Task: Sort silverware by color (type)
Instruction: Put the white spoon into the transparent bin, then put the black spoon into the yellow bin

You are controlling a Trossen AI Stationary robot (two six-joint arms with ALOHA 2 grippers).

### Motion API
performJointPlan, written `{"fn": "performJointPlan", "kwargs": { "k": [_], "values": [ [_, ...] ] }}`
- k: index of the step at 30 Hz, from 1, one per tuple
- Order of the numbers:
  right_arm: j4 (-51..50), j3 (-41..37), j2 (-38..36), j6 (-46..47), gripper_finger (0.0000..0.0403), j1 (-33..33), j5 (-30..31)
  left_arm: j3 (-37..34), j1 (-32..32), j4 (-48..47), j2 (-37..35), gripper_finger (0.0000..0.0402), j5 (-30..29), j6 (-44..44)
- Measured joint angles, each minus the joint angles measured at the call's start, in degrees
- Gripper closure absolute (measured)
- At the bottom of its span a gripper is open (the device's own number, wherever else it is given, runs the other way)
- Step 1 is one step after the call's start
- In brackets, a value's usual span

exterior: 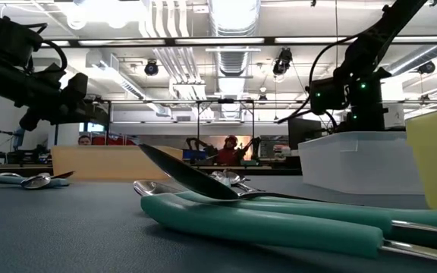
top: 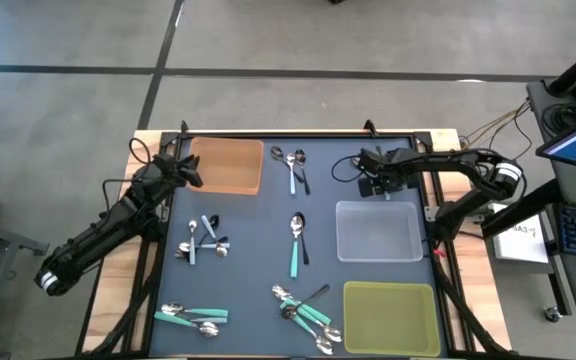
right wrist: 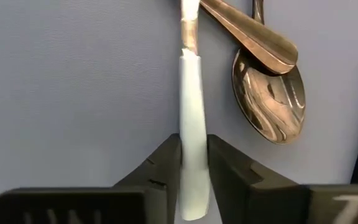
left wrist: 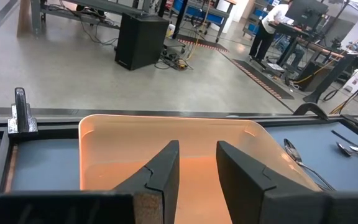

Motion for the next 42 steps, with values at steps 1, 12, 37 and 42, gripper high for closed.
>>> {"fn": "performJointPlan", "kwargs": {
  "k": [1,12,37,42],
  "values": [
    [-0.06,-0.02,-0.56,-0.12,0.0349,0.00,-0.12,0.00,0.00,0.02,0.00,0.0312,-0.01,0.00],
    [-0.82,-0.37,-15.29,-3.05,0.0366,0.77,-8.22,0.00,0.00,0.01,0.00,0.0312,0.01,0.00],
    [-10.27,-0.44,-32.65,-20.27,0.0330,28.17,-21.26,0.00,0.00,0.00,0.00,0.0312,-0.01,0.00],
    [-10.29,-0.44,-31.08,-21.87,0.0283,28.15,-21.20,0.00,0.00,0.00,0.00,0.0312,0.00,0.00]
  ]
}}
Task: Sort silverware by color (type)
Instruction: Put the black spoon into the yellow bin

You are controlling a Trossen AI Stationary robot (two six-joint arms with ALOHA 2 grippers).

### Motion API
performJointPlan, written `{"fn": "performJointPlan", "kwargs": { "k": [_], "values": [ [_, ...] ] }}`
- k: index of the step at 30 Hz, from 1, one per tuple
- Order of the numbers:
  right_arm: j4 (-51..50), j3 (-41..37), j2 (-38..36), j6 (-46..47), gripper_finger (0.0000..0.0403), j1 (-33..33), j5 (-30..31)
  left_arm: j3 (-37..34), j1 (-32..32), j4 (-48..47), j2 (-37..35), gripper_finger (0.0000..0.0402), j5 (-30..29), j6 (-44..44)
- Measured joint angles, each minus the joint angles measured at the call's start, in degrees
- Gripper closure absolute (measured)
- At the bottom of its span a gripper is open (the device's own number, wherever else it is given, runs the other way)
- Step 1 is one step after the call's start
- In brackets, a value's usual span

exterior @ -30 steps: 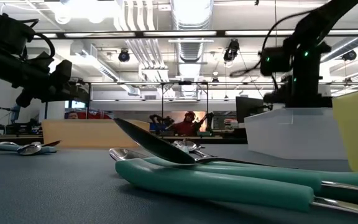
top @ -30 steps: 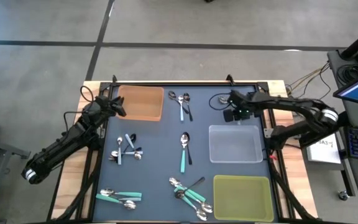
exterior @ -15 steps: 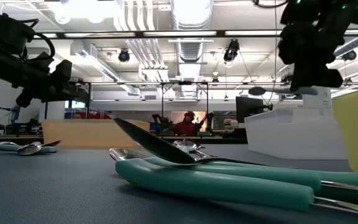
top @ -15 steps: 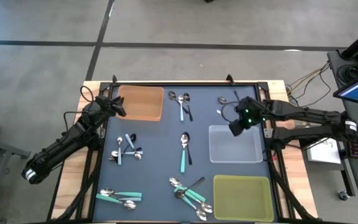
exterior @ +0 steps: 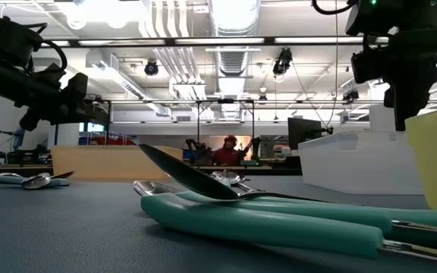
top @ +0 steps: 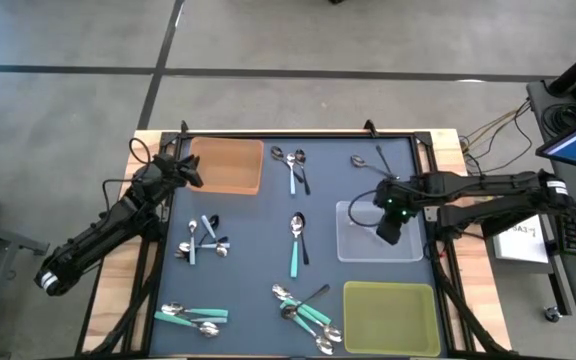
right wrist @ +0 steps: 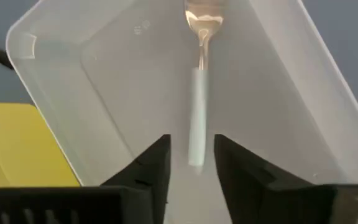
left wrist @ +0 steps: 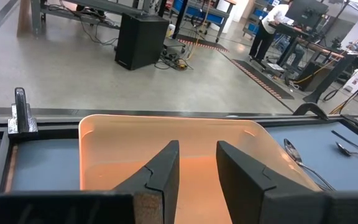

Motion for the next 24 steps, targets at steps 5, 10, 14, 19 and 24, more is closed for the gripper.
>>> {"fn": "performJointPlan", "kwargs": {
  "k": [5,10,14,19,24],
  "values": [
    [-0.02,2.00,0.79,-2.72,0.0257,-0.43,7.13,0.00,0.00,0.00,0.00,0.0312,0.01,0.00],
    [0.14,6.03,2.97,-1.64,0.0257,-5.31,16.57,0.00,0.00,0.02,0.00,0.0312,0.00,0.00],
    [0.23,7.39,6.49,2.64,0.0263,-12.44,18.67,0.00,0.00,0.02,0.00,0.0312,0.00,0.00],
    [0.35,7.37,14.40,-0.18,0.0264,-23.23,18.67,0.00,0.00,0.00,0.00,0.0312,0.01,0.00],
    [3.10,8.35,23.30,-4.43,0.0269,-32.15,18.82,0.00,0.00,0.00,0.00,0.0312,0.00,0.00]
  ]
}}
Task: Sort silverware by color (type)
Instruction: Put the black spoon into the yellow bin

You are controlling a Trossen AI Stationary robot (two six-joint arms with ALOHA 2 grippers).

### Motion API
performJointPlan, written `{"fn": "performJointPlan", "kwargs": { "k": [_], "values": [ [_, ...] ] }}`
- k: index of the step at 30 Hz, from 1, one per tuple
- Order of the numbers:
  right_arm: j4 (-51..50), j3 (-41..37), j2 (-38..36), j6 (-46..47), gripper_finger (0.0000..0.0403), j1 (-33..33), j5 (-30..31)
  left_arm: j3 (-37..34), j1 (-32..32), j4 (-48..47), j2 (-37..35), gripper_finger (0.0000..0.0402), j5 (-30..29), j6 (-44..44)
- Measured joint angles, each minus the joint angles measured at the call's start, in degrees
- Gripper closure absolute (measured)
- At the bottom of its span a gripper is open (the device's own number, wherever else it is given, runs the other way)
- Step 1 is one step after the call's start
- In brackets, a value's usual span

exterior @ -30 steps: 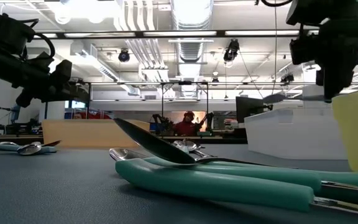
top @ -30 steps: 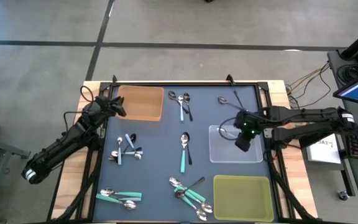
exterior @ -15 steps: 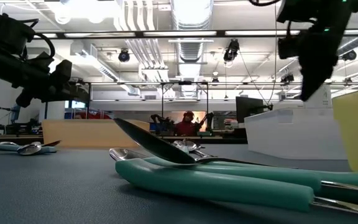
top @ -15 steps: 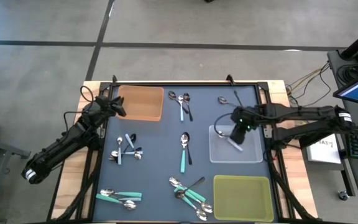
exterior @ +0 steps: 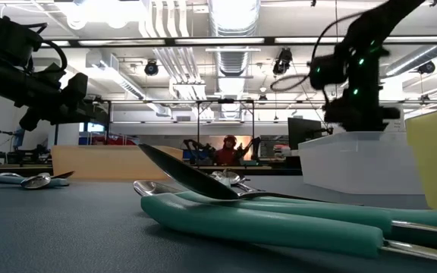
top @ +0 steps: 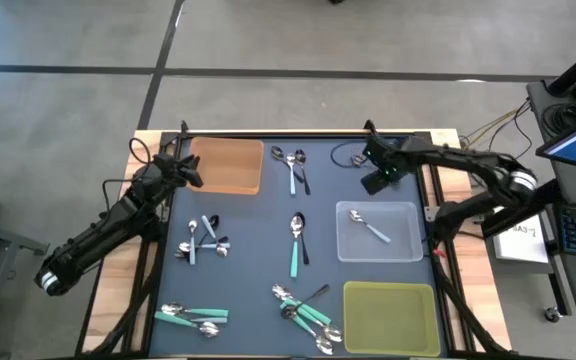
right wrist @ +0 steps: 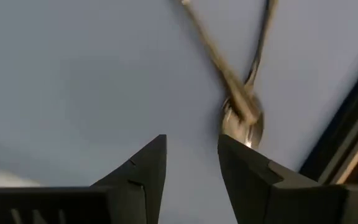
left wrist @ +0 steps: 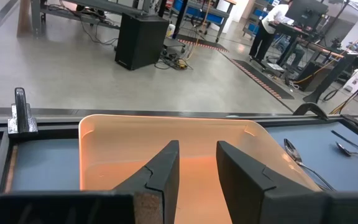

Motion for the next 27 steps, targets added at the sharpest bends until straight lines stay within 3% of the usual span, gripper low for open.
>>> {"fn": "performJointPlan", "kwargs": {
  "k": [6,19,27],
  "values": [
    [3.25,4.58,8.44,-7.39,0.0281,-4.35,-0.15,0.00,0.00,0.00,0.00,0.0312,0.00,0.00],
    [2.21,17.41,25.75,-18.41,0.0286,-6.75,-0.30,0.00,0.00,0.00,0.00,0.0312,0.00,0.00],
    [-1.64,20.88,29.64,-21.58,0.0328,-6.92,-1.11,0.00,-0.02,0.00,0.00,0.0312,0.00,0.00]
  ]
}}
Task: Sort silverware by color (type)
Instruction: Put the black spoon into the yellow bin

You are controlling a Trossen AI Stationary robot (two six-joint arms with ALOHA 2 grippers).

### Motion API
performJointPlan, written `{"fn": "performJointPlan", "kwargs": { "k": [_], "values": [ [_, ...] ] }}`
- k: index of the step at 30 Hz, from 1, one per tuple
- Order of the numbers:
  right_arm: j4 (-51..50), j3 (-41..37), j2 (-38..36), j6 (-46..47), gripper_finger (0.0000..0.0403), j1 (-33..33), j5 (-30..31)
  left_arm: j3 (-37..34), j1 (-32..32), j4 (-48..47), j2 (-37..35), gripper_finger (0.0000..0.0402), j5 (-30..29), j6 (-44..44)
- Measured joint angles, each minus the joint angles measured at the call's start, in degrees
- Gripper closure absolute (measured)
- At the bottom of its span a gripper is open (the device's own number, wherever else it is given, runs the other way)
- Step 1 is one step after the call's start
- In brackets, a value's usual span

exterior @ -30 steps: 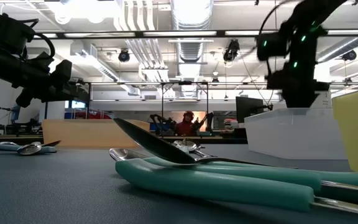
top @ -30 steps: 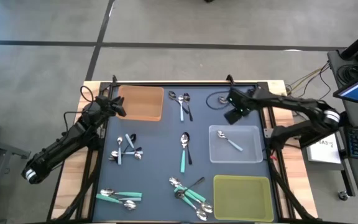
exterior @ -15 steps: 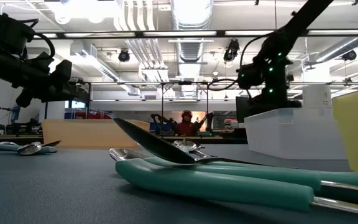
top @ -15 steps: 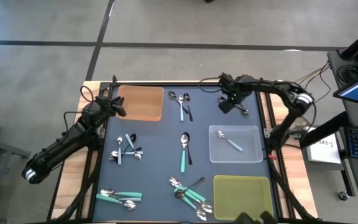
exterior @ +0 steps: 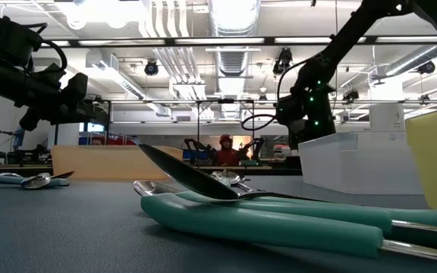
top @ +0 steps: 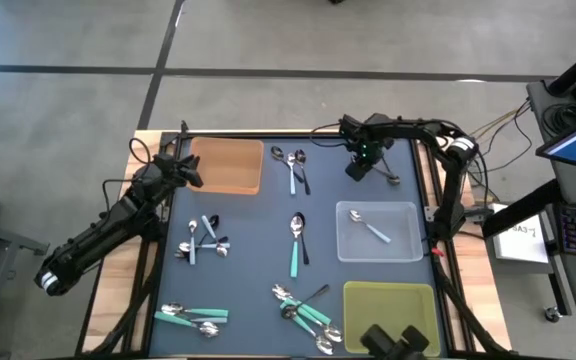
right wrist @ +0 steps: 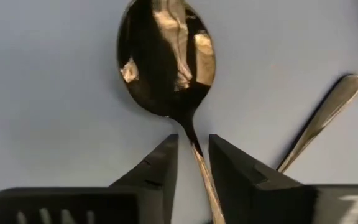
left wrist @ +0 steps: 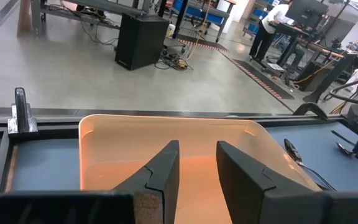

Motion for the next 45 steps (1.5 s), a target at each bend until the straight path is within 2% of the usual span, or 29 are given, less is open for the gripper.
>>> {"fn": "performJointPlan", "kwargs": {
  "k": [5,13,18,23,29,34,40,45],
  "values": [
    [-0.15,-0.18,-1.55,0.11,0.0385,-0.10,-1.73,0.00,0.02,0.01,-0.01,0.0312,0.00,0.00],
    [-1.56,-0.35,-8.09,3.94,0.0392,0.23,-2.67,0.00,0.02,0.00,0.00,0.0312,0.01,0.00],
    [-2.57,-0.36,-16.31,8.39,0.0393,1.91,-9.75,0.00,0.02,0.00,0.00,0.0312,0.00,0.00],
    [-8.00,-0.68,-26.01,13.63,0.0393,8.15,-17.41,0.00,0.02,0.00,0.00,0.0312,0.00,0.00],
    [-15.22,-0.79,-37.13,25.50,0.0393,23.16,-18.87,0.00,0.02,0.01,0.00,0.0312,0.00,0.00],
    [-12.67,-1.43,-42.36,42.00,0.0394,42.23,-18.37,0.00,0.02,0.00,0.00,0.0312,0.00,0.00],
    [-6.01,-3.46,-40.98,58.82,0.0394,66.50,-13.89,0.00,0.02,0.02,0.00,0.0312,0.02,0.00],
    [-1.43,-4.66,-35.36,64.96,0.0394,80.73,-13.73,0.00,0.02,0.00,0.00,0.0312,0.02,0.00]
  ]
}}
